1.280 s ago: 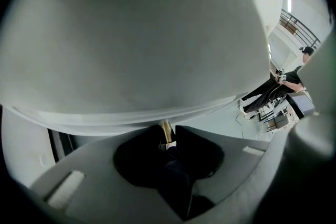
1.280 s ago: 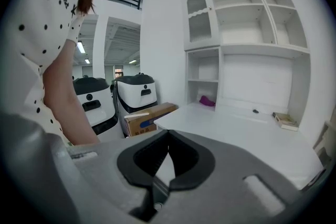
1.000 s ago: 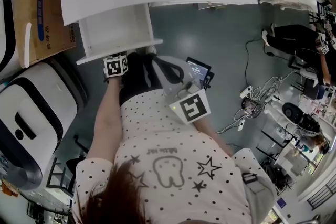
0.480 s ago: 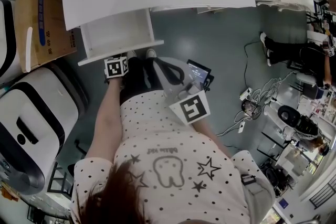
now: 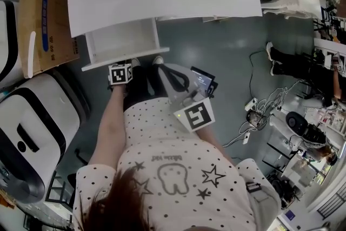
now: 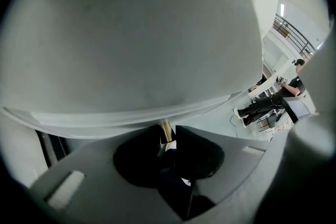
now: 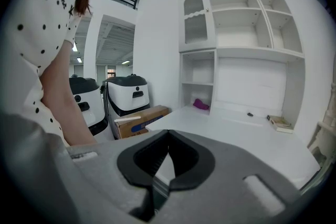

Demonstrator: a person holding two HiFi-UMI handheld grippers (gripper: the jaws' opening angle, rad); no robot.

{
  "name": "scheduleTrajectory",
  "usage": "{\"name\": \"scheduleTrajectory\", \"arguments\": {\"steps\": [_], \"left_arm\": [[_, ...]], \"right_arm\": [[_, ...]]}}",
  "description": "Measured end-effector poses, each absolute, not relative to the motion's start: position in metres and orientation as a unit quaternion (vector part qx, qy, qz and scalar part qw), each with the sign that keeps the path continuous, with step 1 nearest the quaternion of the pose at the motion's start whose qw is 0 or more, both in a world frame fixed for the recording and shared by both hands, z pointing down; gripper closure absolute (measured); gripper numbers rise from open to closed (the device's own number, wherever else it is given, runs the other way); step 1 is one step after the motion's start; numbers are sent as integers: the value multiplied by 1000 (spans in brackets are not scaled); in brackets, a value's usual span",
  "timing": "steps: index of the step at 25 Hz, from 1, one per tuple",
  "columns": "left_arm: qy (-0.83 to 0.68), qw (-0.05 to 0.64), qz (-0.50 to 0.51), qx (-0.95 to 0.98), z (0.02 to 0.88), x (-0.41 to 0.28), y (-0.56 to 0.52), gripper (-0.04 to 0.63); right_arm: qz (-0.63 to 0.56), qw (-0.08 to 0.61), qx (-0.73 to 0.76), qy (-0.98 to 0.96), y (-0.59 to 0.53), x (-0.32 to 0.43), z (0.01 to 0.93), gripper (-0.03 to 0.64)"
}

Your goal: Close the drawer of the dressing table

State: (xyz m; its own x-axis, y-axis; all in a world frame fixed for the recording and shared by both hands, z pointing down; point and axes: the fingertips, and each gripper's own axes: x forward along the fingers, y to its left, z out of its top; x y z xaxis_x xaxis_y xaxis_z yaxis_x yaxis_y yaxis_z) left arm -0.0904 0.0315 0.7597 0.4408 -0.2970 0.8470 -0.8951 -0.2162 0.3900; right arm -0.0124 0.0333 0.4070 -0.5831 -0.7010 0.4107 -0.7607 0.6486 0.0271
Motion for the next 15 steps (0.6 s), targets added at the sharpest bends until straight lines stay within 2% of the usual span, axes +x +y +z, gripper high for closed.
{"name": "scheduleTrajectory", "arguments": {"steps": [6,15], "left_arm": [[-437,463,325,699,756,-93,29,500],[-480,495,305,657,763,-94,25,502]], "right_arm": [[78,203,392,-894,28,-10,407,621],[74,182,365,-910,0,19,399,621]]}}
